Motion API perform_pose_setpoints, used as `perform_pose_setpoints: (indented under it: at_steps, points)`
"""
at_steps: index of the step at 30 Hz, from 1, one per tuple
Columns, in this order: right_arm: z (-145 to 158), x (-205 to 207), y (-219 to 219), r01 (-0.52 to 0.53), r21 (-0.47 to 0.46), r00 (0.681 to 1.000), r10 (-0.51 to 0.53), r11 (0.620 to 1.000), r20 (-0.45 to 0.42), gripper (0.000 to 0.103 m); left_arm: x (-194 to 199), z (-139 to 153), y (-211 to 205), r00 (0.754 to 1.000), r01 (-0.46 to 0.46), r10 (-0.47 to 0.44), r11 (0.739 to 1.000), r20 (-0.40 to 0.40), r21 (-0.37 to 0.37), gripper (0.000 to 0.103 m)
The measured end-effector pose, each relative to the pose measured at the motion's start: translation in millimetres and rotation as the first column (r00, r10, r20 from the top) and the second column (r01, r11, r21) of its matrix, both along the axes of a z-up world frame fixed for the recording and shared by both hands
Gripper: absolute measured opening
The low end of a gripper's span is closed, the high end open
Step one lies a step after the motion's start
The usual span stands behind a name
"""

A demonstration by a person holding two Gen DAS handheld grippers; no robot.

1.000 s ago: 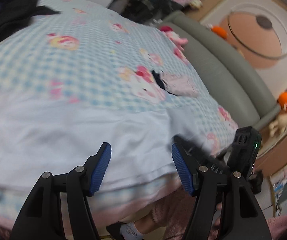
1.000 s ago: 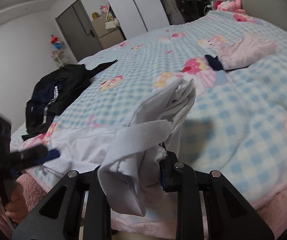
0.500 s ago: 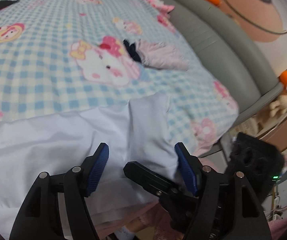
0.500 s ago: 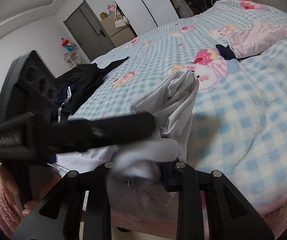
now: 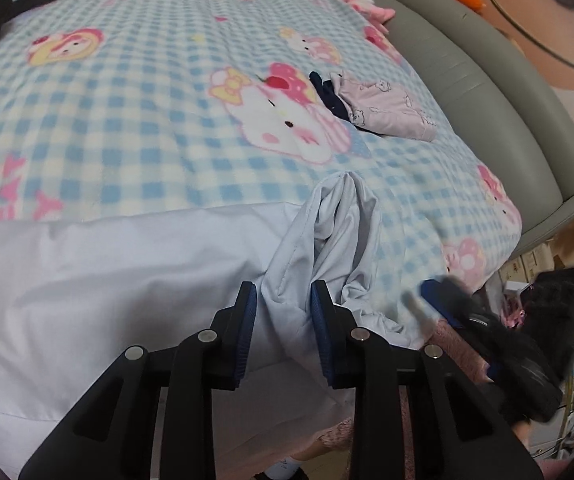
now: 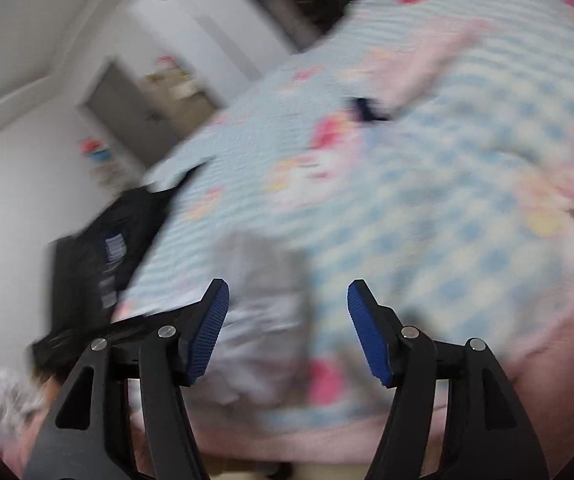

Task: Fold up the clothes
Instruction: 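Pinch the gathered shirt fabric with the left tool and lift it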

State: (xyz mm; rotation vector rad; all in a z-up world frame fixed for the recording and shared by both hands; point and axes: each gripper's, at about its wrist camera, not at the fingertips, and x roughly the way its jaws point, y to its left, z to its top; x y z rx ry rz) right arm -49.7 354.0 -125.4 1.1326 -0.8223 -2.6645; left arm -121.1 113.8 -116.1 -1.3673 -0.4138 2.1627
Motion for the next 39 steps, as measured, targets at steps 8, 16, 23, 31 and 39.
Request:
perform_pose_setpoints:
  at_steps: [8,16,23,31,39]
  points:
    - [-20,-18,-33,-0.118,0.069,0.990,0.112,0.991,0.091,0.057,5,5,1,0.998,0.016,-0.031,0.969,0.054,0.246,0.050]
    - [-14,-14,-47,-0.227,-0.065,0.974,0.228,0.972,0.016,0.049,5,-2,31,0.994,0.061,-0.074,0.985,0.077,0.162,0.041]
    - [-1,-5,-52,-0.246,0.002,0.969,0.246,0.969,-0.014,0.053,-7,-8,7,0.995,-0.015,-0.006,0.976,0.100,0.216,0.012]
    - [-8,-19,-55,-0.225,-0.041,0.974,0.225,0.973,0.002,0.065,3,8,-30,0.997,-0.057,0.038,0.955,0.072,0.291,0.012]
    - [-16,-34,-78,-0.283,-0.072,0.959,0.283,0.957,-0.002,0.063,3,-8,-57,0.984,-0.134,0.078,0.915,0.157,0.380,0.049]
